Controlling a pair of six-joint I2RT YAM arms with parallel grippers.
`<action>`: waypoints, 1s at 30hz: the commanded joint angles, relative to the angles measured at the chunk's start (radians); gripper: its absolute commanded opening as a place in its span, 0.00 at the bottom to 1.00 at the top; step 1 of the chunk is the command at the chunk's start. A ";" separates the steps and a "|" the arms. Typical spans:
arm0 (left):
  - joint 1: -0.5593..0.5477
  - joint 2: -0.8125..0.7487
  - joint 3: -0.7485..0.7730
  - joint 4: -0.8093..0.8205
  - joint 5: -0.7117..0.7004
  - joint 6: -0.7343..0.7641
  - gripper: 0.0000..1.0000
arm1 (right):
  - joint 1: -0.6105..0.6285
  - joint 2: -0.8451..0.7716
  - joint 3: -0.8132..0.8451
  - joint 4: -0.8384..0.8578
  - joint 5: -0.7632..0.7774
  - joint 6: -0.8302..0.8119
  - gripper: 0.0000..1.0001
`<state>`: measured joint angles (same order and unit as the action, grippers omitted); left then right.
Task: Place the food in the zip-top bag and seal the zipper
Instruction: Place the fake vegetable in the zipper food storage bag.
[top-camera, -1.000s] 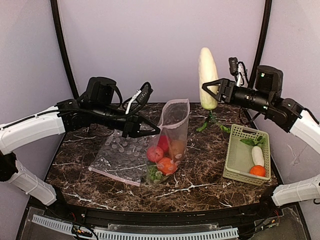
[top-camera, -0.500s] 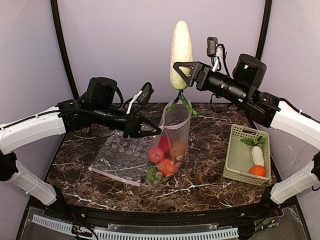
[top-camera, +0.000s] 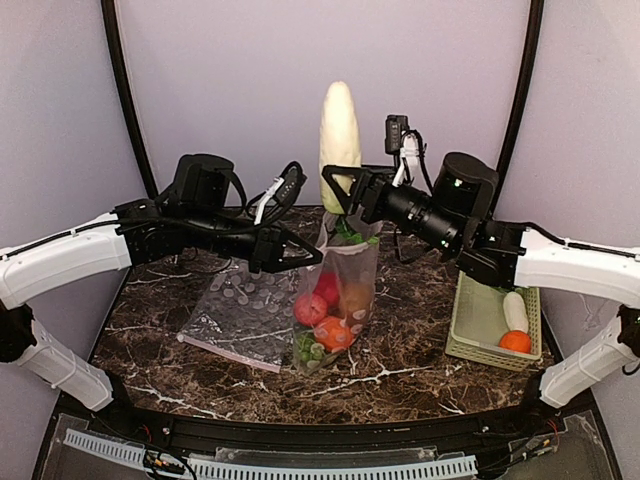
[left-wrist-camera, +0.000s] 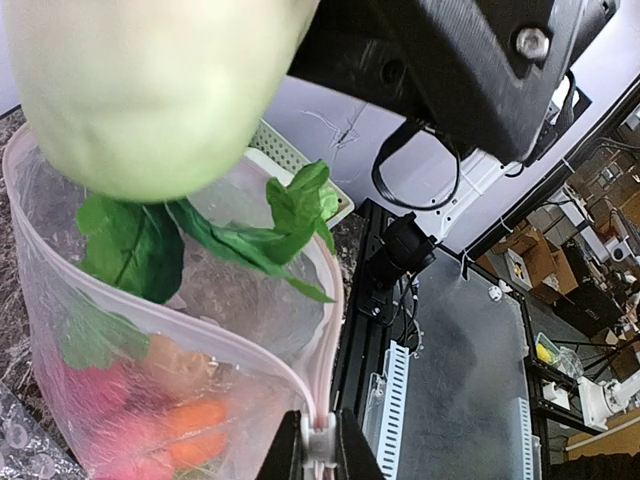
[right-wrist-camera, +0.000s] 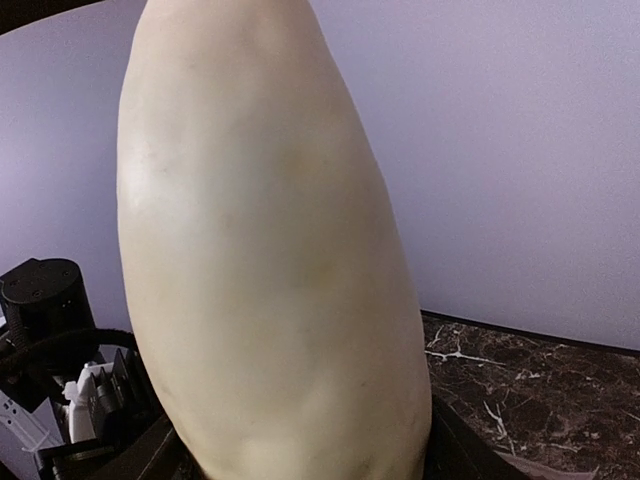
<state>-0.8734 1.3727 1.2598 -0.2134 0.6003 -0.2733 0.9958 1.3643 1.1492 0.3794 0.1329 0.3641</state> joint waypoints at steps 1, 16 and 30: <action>-0.003 -0.043 -0.011 0.024 -0.057 -0.002 0.01 | 0.028 -0.029 -0.062 0.064 0.070 0.021 0.44; -0.002 -0.072 -0.026 -0.010 -0.087 0.023 0.01 | 0.034 -0.133 -0.233 -0.107 0.040 -0.008 0.49; -0.002 -0.065 -0.016 -0.055 0.082 0.084 0.01 | 0.031 -0.119 -0.171 -0.249 -0.058 -0.118 0.83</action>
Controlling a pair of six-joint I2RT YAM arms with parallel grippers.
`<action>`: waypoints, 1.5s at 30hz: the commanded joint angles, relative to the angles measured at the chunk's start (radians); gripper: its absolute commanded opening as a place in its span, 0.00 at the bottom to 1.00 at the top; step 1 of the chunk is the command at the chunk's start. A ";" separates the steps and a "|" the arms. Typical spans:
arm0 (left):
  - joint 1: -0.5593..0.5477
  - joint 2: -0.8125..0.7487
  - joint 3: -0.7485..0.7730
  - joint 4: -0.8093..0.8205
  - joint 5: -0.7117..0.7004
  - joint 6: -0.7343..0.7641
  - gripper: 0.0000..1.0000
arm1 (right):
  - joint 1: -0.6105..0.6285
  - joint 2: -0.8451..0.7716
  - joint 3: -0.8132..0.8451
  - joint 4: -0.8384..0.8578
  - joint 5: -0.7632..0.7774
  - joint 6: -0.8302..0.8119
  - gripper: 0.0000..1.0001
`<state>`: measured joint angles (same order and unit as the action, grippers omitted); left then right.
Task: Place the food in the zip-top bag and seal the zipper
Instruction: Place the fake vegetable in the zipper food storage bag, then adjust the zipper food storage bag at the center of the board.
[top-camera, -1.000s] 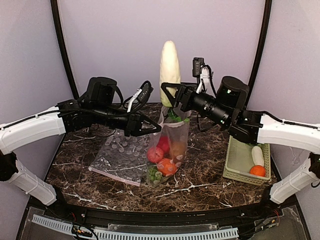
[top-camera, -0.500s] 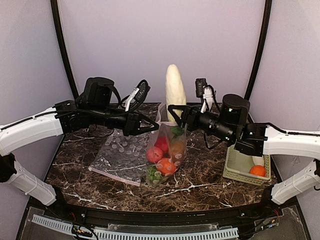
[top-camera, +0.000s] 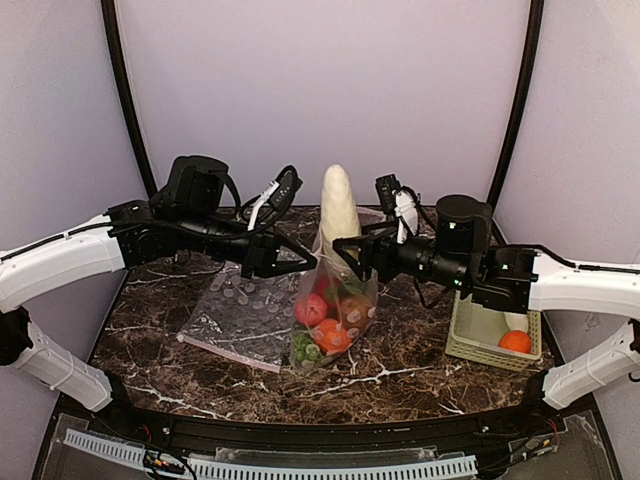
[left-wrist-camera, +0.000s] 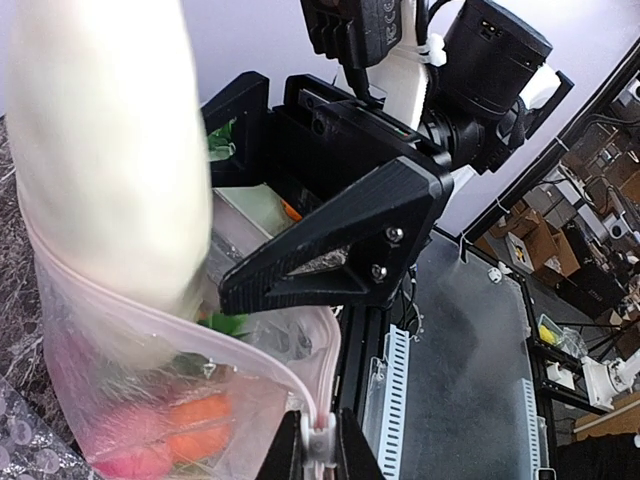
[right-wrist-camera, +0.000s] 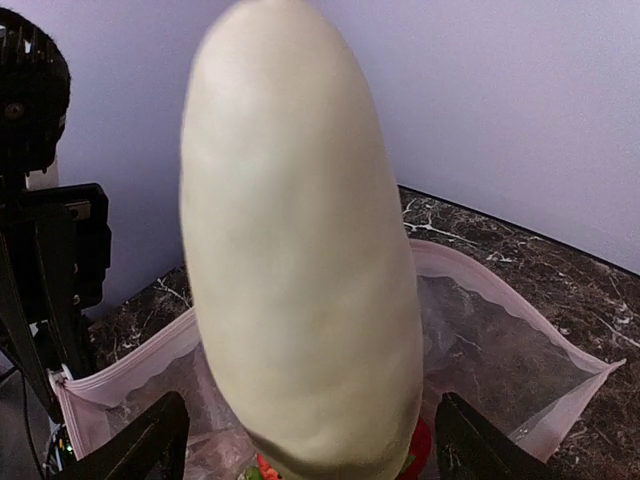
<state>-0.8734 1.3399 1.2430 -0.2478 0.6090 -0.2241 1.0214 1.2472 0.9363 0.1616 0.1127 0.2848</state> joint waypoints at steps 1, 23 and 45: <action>-0.002 -0.030 0.003 -0.026 0.081 0.039 0.01 | 0.006 0.000 0.053 -0.037 -0.043 -0.044 0.85; -0.002 -0.017 0.018 -0.063 0.071 0.058 0.01 | -0.131 0.002 0.265 -0.377 -0.067 0.123 0.91; -0.002 -0.057 -0.007 -0.092 -0.074 0.041 0.01 | -0.327 0.000 0.278 -0.591 -0.158 0.309 0.78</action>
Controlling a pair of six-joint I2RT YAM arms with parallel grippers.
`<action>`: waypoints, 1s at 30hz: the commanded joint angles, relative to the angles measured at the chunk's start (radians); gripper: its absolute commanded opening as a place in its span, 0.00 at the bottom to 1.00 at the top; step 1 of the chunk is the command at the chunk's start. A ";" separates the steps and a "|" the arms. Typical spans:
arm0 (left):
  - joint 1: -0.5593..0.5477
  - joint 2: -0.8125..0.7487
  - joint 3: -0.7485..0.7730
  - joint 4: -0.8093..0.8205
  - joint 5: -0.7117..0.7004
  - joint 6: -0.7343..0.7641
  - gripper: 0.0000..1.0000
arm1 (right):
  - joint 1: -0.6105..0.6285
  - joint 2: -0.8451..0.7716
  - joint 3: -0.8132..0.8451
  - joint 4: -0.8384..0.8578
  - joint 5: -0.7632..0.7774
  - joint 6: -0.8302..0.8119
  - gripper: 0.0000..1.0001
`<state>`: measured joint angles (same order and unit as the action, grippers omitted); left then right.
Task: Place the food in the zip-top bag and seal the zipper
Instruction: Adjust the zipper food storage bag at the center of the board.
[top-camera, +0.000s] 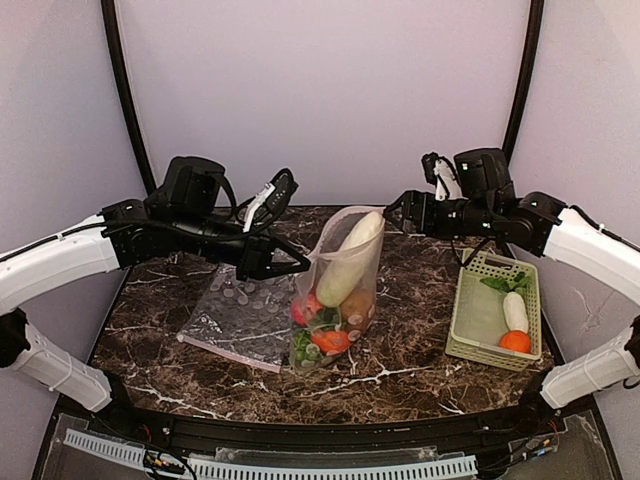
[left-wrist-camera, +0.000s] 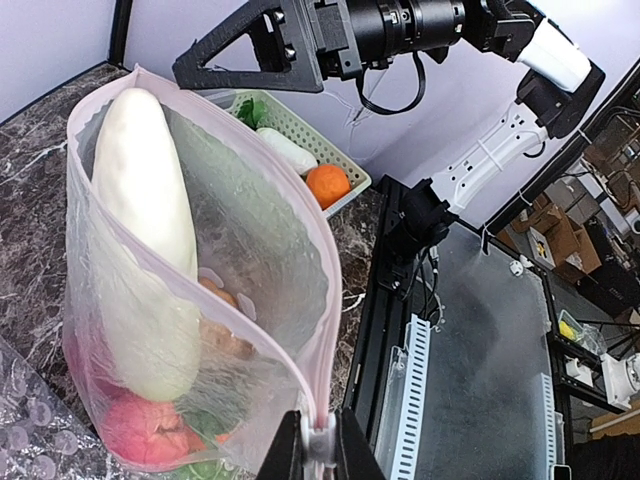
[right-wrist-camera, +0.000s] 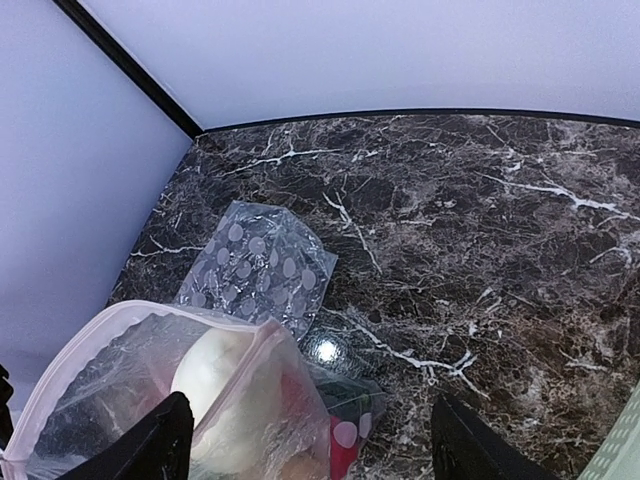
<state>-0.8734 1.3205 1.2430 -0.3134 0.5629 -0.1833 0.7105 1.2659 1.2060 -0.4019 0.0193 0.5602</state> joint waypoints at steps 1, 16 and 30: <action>-0.002 -0.039 -0.008 -0.026 -0.029 0.000 0.01 | -0.018 -0.015 0.011 -0.030 -0.074 0.037 0.77; -0.002 -0.032 -0.010 -0.019 -0.027 -0.002 0.01 | -0.017 0.035 0.042 0.007 -0.217 0.098 0.61; -0.002 -0.025 -0.014 -0.021 -0.052 -0.003 0.01 | -0.014 0.052 0.047 0.042 -0.292 0.121 0.22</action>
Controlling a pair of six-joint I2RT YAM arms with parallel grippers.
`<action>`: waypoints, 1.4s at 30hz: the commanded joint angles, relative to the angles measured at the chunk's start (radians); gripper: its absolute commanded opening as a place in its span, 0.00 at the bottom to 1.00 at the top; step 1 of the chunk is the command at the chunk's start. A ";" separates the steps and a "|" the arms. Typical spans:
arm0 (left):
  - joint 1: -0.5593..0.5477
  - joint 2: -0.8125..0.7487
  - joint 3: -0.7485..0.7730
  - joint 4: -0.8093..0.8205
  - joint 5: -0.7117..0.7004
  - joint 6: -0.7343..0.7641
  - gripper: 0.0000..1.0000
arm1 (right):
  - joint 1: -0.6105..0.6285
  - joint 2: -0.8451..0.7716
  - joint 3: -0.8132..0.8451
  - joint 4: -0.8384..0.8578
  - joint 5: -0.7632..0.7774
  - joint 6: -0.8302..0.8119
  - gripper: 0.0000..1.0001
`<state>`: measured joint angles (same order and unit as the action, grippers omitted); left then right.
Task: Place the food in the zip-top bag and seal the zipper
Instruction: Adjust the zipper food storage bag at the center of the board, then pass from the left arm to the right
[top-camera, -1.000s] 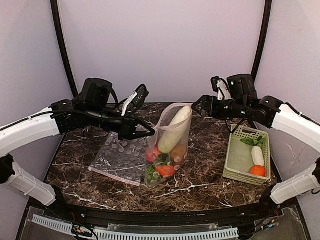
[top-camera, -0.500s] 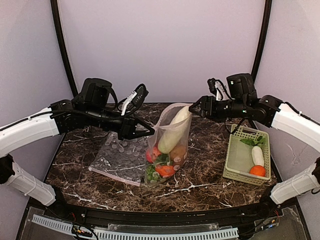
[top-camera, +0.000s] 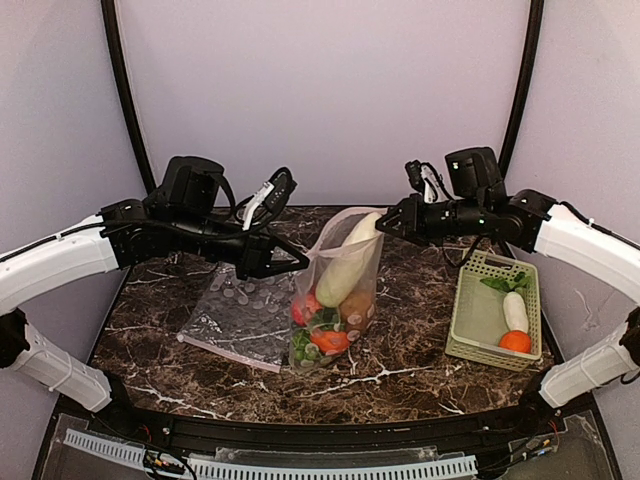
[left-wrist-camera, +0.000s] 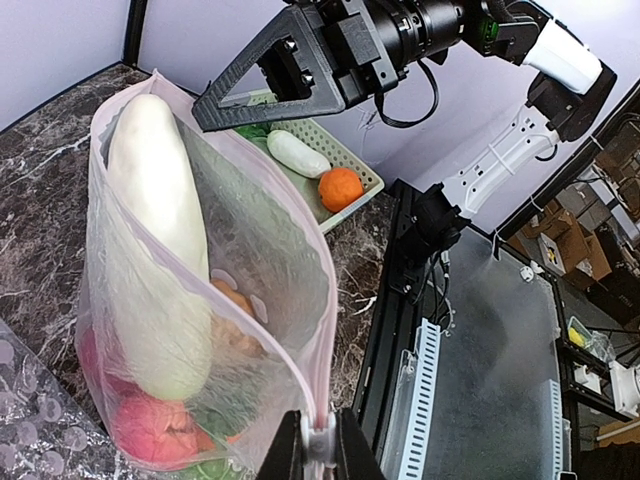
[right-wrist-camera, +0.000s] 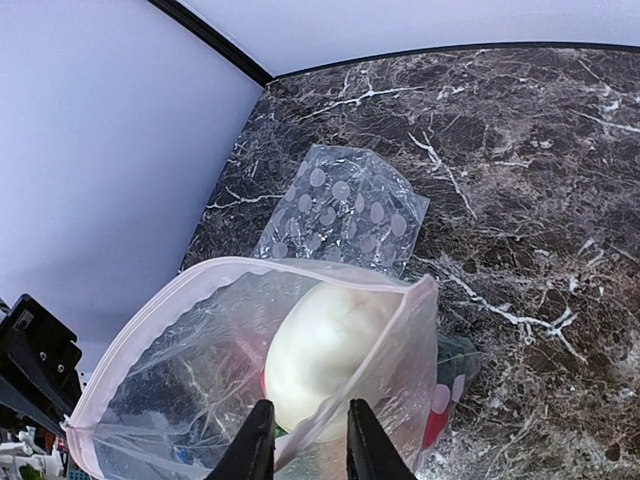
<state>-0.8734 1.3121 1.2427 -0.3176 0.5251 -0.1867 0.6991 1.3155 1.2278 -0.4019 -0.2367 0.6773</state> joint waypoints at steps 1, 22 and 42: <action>-0.002 -0.016 -0.013 -0.017 -0.016 0.000 0.01 | -0.004 0.006 0.028 0.043 -0.041 0.004 0.21; 0.048 -0.055 0.067 -0.047 -0.169 0.046 0.01 | 0.021 -0.116 0.117 0.069 -0.016 -0.042 0.00; 0.055 -0.056 -0.099 0.033 -0.117 0.038 0.39 | 0.054 -0.217 -0.110 0.066 0.101 0.061 0.00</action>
<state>-0.8265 1.2915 1.1881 -0.3019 0.4065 -0.1440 0.7483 1.1156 1.1118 -0.3737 -0.1932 0.7177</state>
